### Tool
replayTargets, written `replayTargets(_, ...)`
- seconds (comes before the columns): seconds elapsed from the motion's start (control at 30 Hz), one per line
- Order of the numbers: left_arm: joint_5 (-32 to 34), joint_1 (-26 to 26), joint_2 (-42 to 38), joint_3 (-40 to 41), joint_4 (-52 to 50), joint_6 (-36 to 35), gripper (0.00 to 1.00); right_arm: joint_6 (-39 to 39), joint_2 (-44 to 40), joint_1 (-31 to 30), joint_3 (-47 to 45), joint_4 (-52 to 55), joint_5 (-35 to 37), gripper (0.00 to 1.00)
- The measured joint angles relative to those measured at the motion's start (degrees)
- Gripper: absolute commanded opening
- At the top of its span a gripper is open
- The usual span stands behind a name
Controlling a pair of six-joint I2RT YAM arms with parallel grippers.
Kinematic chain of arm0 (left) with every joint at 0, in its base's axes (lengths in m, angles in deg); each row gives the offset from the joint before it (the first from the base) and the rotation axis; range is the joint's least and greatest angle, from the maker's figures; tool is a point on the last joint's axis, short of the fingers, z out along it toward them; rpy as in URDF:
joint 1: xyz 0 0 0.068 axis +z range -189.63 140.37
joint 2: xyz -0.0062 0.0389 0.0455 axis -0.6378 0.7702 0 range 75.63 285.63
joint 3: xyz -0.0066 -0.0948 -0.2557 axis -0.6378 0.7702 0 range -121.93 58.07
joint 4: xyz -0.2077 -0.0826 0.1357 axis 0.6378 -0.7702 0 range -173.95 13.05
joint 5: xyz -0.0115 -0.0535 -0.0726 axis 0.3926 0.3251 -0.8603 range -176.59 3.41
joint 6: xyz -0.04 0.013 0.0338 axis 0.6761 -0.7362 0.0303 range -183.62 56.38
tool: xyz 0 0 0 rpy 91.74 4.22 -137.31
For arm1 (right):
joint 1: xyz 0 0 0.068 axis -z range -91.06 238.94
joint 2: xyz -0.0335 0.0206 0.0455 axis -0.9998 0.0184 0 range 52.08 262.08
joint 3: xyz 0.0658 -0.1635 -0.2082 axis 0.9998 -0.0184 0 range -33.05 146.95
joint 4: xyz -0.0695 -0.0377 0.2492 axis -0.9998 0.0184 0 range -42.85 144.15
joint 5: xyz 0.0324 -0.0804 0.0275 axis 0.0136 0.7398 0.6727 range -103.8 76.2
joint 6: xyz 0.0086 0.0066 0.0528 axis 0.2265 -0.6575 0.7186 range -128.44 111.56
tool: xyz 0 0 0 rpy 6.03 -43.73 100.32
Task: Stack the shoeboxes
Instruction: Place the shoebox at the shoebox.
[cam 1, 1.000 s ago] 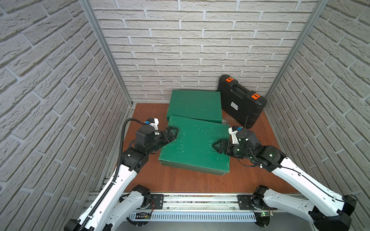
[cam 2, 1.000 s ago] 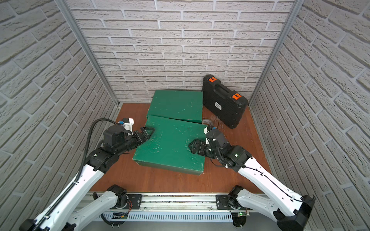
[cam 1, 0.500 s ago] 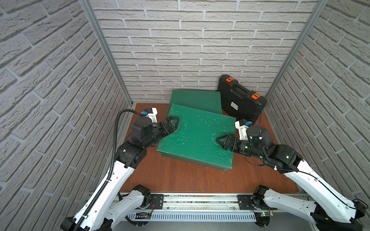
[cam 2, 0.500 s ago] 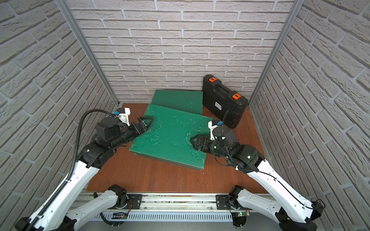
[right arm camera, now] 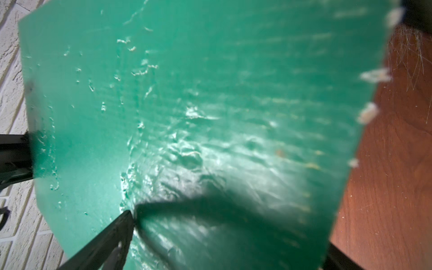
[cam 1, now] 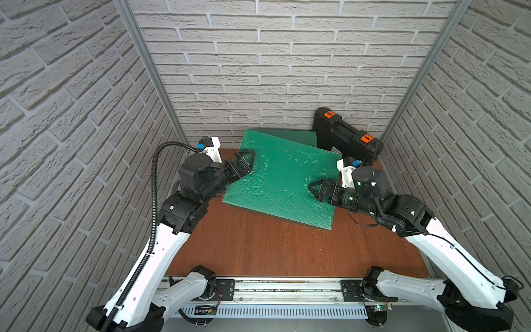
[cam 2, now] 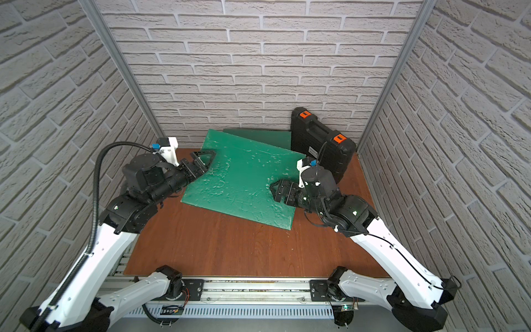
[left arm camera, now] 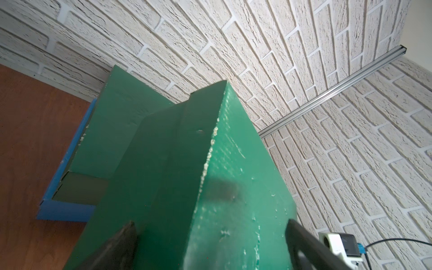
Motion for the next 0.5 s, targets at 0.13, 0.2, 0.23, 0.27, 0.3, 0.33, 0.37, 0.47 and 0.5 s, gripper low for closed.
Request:
replayTargets(0.13,0.79,0.04,3.23,-3.34,0.04,-1.29,0.98,-1.57,3.63,0.83,6.67,2.12,2.19,0.98)
replayTargets(0.2,1.51,0.15,5.55,-5.27,0.09,-1.97,0.98,-2.54,5.84,1.77,10.51,2.54,3.39,0.98)
replayTargets(0.23,1.75,0.26,6.64,-6.19,0.07,-2.12,0.98,-2.91,6.71,2.23,11.89,2.69,3.76,0.98)
replayTargets(0.27,1.84,0.44,8.28,-7.58,0.07,-2.25,0.98,-3.41,7.74,2.80,13.38,2.95,4.15,0.98)
replayTargets(0.3,1.97,0.59,9.81,-9.01,0.15,-2.40,0.98,-3.87,8.87,3.52,14.82,3.21,4.52,0.98)
replayTargets(0.33,2.01,0.70,11.10,-10.08,0.22,-2.58,0.98,-4.15,9.92,4.26,16.04,3.43,4.76,0.98)
replayTargets(0.37,2.05,0.83,12.96,-11.34,0.31,-2.75,0.98,-4.59,11.13,5.14,17.40,3.85,4.90,0.98)
replayTargets(0.47,1.92,1.57,18.71,-14.78,0.24,-3.13,0.98,-5.90,15.26,7.89,21.81,5.16,4.83,0.98)
replayTargets(0.5,1.75,1.95,20.72,-16.00,0.09,-3.15,0.98,-6.40,16.92,8.98,23.61,5.44,4.57,0.98)
